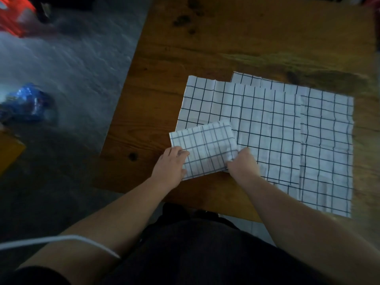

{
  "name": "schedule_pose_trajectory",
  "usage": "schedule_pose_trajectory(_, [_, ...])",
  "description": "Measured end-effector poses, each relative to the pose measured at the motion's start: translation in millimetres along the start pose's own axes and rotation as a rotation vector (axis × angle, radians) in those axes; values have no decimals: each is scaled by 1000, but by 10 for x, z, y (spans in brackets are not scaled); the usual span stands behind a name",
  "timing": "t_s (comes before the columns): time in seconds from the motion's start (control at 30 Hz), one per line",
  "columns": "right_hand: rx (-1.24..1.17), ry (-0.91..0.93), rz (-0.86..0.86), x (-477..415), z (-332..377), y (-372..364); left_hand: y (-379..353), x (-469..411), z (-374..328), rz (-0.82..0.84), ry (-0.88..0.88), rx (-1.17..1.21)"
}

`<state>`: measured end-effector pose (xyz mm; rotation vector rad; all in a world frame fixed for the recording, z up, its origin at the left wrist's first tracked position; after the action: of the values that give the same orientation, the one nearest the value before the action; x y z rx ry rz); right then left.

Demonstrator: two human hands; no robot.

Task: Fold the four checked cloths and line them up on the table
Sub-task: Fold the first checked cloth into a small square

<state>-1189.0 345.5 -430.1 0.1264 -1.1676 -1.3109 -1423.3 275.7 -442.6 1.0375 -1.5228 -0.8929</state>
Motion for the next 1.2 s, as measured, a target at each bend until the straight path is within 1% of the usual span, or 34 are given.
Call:
schedule_pose_trajectory(0.13, [-55, 14, 53, 26, 78, 45, 8, 7, 19, -1, -24, 4])
schedule_pose_trajectory(0.27, [-206, 175, 37, 229, 207, 42, 31, -19, 67, 16, -67, 25])
schedule_pose_trajectory(0.37, [-298, 269, 132, 522, 315, -8, 56, 18, 126, -7, -86, 84])
schedule_pose_trajectory(0.5, [-237, 412, 266, 774, 394, -164, 132, 150, 299, -61, -66, 126])
schedule_pose_trajectory(0.57, [-198, 441, 324, 816, 415, -246, 158, 225, 423, -68, -45, 151])
schedule_pose_trajectory(0.7, [-114, 420, 382, 822, 432, -332, 224, 333, 576, 0, 9, 211])
schedule_pose_trajectory(0.8, [-67, 342, 297, 705, 361, -367, 241, 371, 571, 89, 87, 262])
schedule_pose_trajectory(0.9, [-157, 213, 199, 589, 323, -353, 203, 380, 476, 215, 149, 412])
schedule_pose_trajectory(0.97, [-211, 159, 166, 550, 326, -350, 186, 375, 402, 229, 146, 460])
schedule_pose_trajectory(1.03, [-195, 163, 164, 559, 358, -349, 196, 369, 348, 163, 117, 410])
schedule_pose_trajectory(1.07, [-152, 198, 169, 577, 366, -347, 197, 376, 326, 115, 73, 344])
schedule_pose_trajectory(1.13, [63, 379, 179, 644, 382, -340, 196, 410, 265, 32, -83, 192])
schedule_pose_trajectory(1.2, [325, 625, 239, 738, 346, -371, 176, 469, 176, 2, -274, 44])
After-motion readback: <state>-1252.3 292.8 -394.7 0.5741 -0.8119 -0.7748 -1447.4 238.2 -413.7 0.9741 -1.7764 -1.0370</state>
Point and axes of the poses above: each hand's wrist, its own x-axis away from the middle knuckle, its own y-axis out of the back of the hand, z = x × y, the point moved 2 cm from there along -x, towards the middle knuckle, and after that the axes turned 11 degrees about -x, right-handed, at the moved point
